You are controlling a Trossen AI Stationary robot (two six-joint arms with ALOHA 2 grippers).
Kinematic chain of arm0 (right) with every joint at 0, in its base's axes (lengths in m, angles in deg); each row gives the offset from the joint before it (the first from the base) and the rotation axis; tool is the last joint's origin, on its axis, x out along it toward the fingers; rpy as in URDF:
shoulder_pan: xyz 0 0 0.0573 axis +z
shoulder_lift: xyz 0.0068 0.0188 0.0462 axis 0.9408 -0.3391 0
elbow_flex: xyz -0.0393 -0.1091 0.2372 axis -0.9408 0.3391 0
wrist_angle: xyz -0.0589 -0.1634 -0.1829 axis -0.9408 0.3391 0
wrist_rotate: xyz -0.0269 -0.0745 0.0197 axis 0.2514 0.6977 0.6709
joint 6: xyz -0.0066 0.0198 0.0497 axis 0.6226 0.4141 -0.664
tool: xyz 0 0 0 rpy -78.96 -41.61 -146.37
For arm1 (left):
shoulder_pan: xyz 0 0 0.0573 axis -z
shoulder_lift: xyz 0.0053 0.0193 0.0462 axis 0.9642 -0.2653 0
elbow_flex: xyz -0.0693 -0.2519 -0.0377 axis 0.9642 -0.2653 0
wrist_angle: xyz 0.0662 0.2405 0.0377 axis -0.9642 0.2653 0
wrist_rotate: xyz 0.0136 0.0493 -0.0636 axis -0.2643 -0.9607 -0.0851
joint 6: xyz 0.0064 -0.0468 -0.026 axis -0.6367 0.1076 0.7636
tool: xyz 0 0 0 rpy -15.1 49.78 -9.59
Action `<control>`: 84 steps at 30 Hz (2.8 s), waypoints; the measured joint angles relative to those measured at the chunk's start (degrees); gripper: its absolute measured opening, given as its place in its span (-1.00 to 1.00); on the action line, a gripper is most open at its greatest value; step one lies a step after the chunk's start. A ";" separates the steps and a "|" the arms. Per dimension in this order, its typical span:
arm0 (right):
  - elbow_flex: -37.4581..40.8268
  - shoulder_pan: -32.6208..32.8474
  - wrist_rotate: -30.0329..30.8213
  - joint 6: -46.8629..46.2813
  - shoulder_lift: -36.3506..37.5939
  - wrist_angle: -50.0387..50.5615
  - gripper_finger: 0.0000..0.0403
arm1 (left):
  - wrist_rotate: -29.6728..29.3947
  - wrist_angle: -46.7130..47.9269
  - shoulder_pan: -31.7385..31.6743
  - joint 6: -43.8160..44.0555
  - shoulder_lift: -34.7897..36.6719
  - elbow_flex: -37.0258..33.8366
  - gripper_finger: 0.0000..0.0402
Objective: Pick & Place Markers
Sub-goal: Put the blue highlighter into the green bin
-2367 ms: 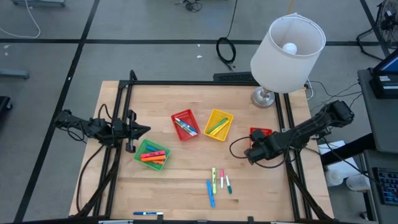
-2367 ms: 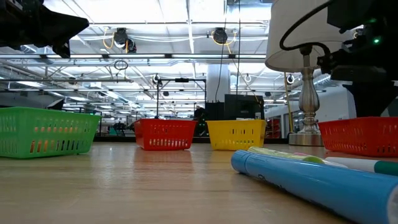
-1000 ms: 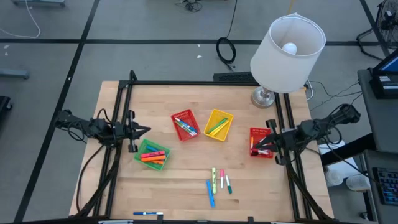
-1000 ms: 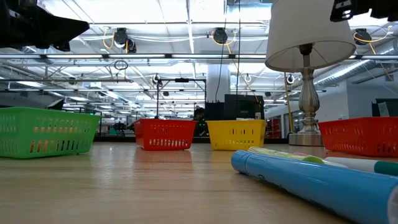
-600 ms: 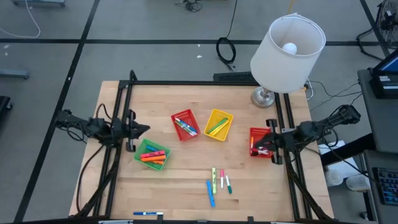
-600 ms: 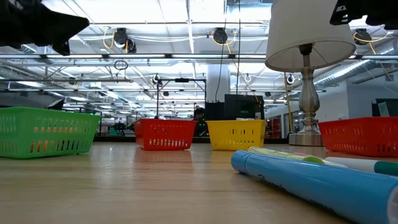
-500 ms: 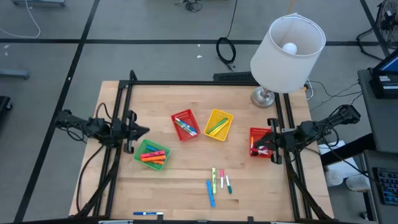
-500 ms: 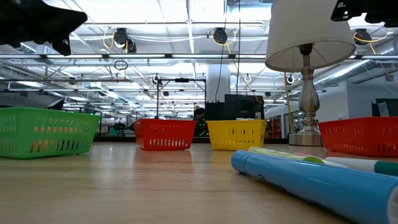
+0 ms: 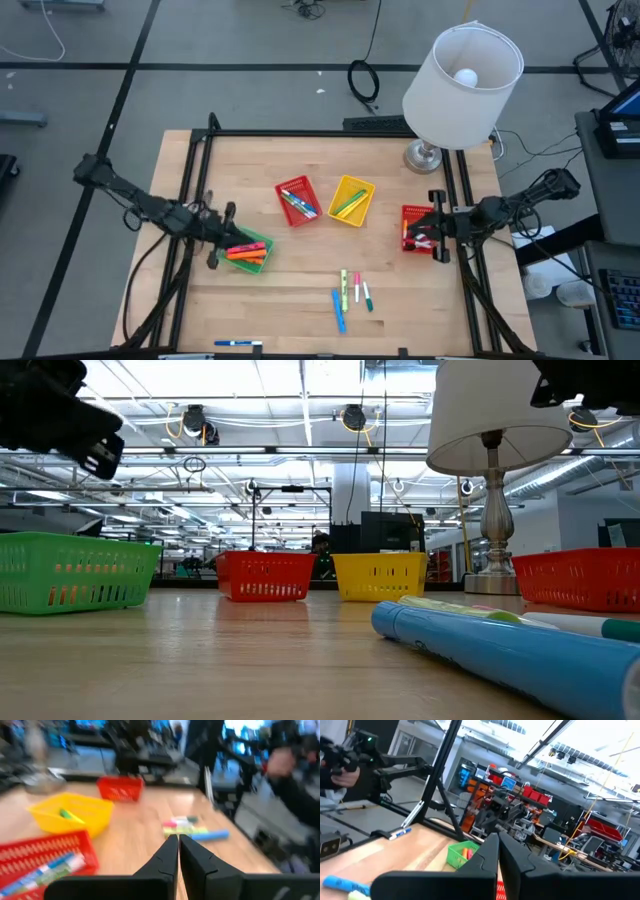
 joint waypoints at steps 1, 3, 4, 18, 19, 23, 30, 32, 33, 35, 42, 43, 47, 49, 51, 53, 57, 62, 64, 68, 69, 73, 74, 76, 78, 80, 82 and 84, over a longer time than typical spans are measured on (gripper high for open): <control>0.00 0.00 0.00 -0.38 0.01 -0.33 -1.00 | -0.17 -0.09 1.02 0.01 -2.11 0.33 -0.90; 0.00 0.00 0.10 -1.14 0.01 -0.35 -1.00 | -2.43 -0.83 2.97 0.68 -6.40 1.11 -0.90; 0.00 0.00 0.20 -1.23 0.00 -0.32 -1.00 | -4.22 -1.56 3.83 1.48 -8.65 1.58 -0.90; 0.00 0.00 0.18 -5.82 0.01 -0.32 -1.00 | -8.96 14.75 12.34 11.36 -42.39 26.81 -0.89; 0.00 0.00 0.18 -6.19 0.01 -0.29 -1.00 | -8.96 18.49 12.65 13.40 -44.68 29.98 -0.89; 0.00 -0.01 0.18 -6.90 -0.01 -0.28 -1.00 | -8.96 29.93 14.14 16.27 -52.77 40.67 -0.89; 0.00 -0.02 0.18 -6.36 -0.01 -0.53 -1.00 | 0.64 34.82 8.40 15.64 -64.91 56.68 -0.87; 0.00 -0.02 0.18 -5.98 -0.10 -1.52 -1.00 | 6.66 39.28 4.96 13.57 -69.41 62.24 -0.83; 0.00 0.00 0.18 -5.92 -0.17 -2.17 -1.00 | 9.27 41.33 3.53 11.40 -71.67 65.06 -0.79; 0.00 -0.02 0.12 -5.84 -0.21 -2.57 -1.00 | 13.09 43.35 1.16 6.31 -76.27 70.85 -0.71; 0.00 0.00 -0.01 -6.20 -0.25 -1.63 -1.00 | 15.06 45.81 -3.94 -12.82 -89.88 86.78 -0.33; 0.00 0.00 -0.01 -6.22 -0.25 -1.45 -1.00 | 15.07 45.56 -4.38 -14.65 -91.41 88.26 -0.28; 0.00 0.00 -0.03 -6.44 -0.28 -1.06 -1.00 | 15.54 45.79 -5.17 -23.49 -96.54 91.10 -0.10; 0.00 0.00 -0.02 -6.44 -0.30 -0.79 -1.00 | 15.58 45.77 -5.46 -27.87 -98.74 91.47 -0.06; 0.00 0.00 -0.01 -6.44 -0.30 -0.56 -1.00 | 15.89 45.90 -5.59 -31.55 -100.29 91.47 -0.03; 0.00 -0.02 -0.01 -6.44 -0.30 -0.42 -1.00 | 16.95 46.11 -5.64 -34.35 -101.47 91.49 -0.03; 0.00 -0.01 -0.03 -6.36 -0.30 -0.44 -1.00 | 20.20 46.28 -5.45 -37.36 -102.03 91.49 -0.06; 0.00 -0.02 -0.01 -5.81 -0.30 -0.33 -1.00 | 21.12 46.20 -4.80 -40.30 -102.01 91.56 -0.14; 0.00 -0.01 -0.01 -5.81 -0.30 -0.34 -1.00 | 21.13 46.08 -4.70 -40.76 -102.01 91.56 -0.16; 0.00 0.00 -0.01 -5.33 -0.30 -0.34 -1.00 | 21.08 44.83 -4.41 -41.87 -102.01 91.56 -0.16; 0.00 0.00 -0.01 -5.33 -0.30 -0.34 -1.00 | 21.05 44.40 -4.26 -42.31 -102.01 91.56 -0.15; 0.00 -0.01 -0.01 -6.93 -0.30 -0.34 -1.00 | 21.07 42.67 -3.61 -44.68 -102.01 91.56 -0.15; 0.00 -0.02 -0.01 -7.33 -0.30 -0.34 -1.00 | 21.00 42.15 -3.51 -45.32 -102.01 91.56 -0.15; 0.00 -0.02 -0.01 -8.07 -0.30 -0.34 -1.00 | 20.21 41.63 -3.37 -46.48 -102.01 91.56 -0.15; 0.00 -0.02 -0.02 -8.60 -0.30 -0.32 -1.00 | 20.01 41.41 -3.54 -47.30 -102.01 91.56 -0.15; 0.00 -0.02 -0.01 -9.01 -0.30 -0.32 -1.00 | 20.00 41.33 -3.84 -47.85 -102.01 91.56 -0.15; 0.00 0.00 -0.01 -9.75 -0.30 -0.29 -1.00 | 20.00 41.33 -4.28 -47.93 -102.03 91.56 -0.15; 0.00 0.00 -0.04 -10.24 -0.30 -0.30 -1.00 | 20.02 41.19 -4.73 -48.10 -102.64 91.56 -0.15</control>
